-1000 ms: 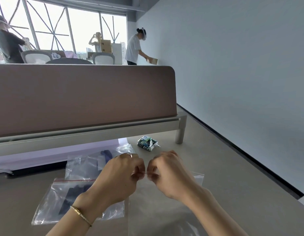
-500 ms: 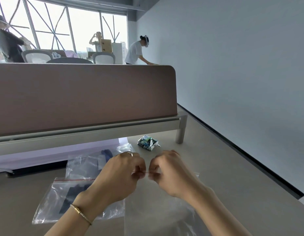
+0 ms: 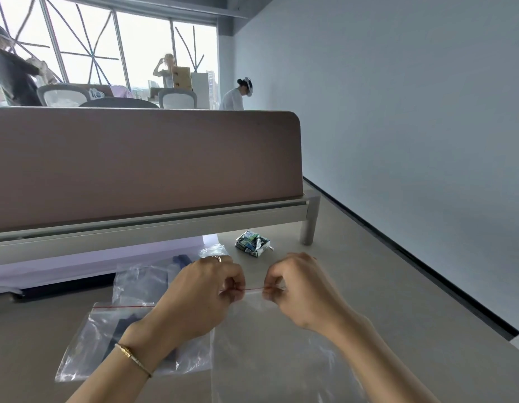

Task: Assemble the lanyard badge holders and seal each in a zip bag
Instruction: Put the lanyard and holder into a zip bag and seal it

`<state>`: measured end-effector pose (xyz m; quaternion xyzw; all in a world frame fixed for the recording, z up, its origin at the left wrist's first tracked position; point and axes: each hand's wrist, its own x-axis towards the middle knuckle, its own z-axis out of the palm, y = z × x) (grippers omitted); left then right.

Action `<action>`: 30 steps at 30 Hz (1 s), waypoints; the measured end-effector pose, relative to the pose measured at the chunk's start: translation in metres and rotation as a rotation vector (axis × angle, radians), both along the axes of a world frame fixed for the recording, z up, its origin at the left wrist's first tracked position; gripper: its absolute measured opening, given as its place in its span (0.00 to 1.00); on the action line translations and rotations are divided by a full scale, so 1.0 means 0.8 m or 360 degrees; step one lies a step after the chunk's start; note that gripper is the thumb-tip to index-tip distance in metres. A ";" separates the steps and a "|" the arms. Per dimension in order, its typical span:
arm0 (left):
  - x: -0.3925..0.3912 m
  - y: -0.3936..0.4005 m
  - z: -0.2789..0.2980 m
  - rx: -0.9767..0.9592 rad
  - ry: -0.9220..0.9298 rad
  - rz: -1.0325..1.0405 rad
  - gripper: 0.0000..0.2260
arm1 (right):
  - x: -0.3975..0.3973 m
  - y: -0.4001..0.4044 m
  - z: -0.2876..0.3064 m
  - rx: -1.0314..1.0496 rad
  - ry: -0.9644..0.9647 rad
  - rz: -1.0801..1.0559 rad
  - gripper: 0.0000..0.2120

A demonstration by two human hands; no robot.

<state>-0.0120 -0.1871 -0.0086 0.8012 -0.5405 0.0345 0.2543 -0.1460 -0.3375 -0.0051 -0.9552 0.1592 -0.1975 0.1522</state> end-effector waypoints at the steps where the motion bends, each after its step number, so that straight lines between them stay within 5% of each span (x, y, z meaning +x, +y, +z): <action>1: -0.001 0.001 0.000 0.0016 -0.0011 -0.0008 0.04 | 0.002 0.001 -0.001 -0.0053 0.0012 0.0006 0.02; 30: -0.002 0.000 0.003 -0.0036 -0.0021 0.0061 0.04 | 0.004 0.004 0.000 0.0032 -0.0060 0.0051 0.01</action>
